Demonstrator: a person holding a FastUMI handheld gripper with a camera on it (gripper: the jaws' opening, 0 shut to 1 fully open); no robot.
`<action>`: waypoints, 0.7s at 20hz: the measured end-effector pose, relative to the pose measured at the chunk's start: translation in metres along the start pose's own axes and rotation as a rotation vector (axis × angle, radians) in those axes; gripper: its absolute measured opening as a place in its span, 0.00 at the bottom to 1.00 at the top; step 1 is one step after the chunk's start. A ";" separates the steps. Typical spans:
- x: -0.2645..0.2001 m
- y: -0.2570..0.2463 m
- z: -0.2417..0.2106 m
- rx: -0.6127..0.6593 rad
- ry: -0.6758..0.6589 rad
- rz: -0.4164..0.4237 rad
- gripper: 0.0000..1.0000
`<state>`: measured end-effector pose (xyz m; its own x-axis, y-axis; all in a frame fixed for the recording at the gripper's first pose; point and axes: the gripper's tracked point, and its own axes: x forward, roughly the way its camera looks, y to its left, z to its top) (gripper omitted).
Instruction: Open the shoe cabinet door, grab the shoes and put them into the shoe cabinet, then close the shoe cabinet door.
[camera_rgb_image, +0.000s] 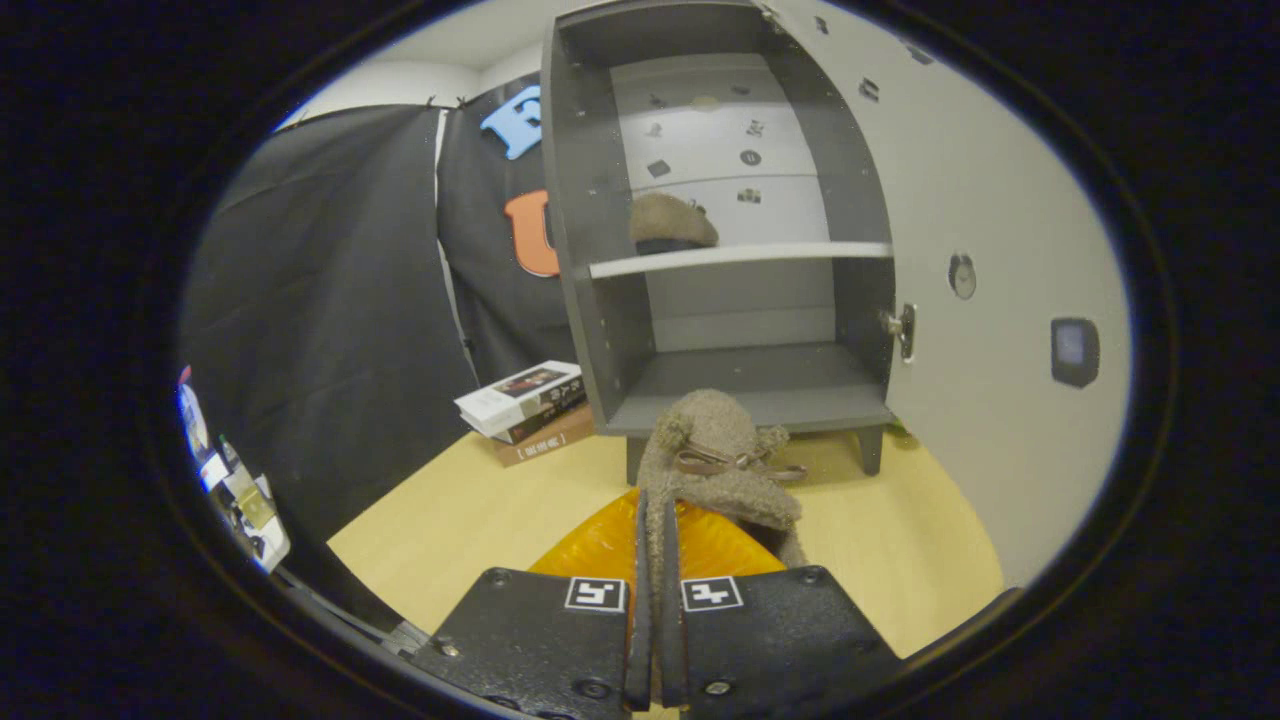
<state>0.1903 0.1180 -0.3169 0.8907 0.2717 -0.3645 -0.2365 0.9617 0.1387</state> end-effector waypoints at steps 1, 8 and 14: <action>-0.009 0.005 0.017 -0.010 -0.026 0.010 0.08; -0.056 0.017 0.133 -0.120 -0.198 -0.026 0.08; -0.065 0.010 0.214 -0.185 -0.287 -0.098 0.08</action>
<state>0.2134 0.1022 -0.0952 0.9793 0.1809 -0.0911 -0.1870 0.9804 -0.0626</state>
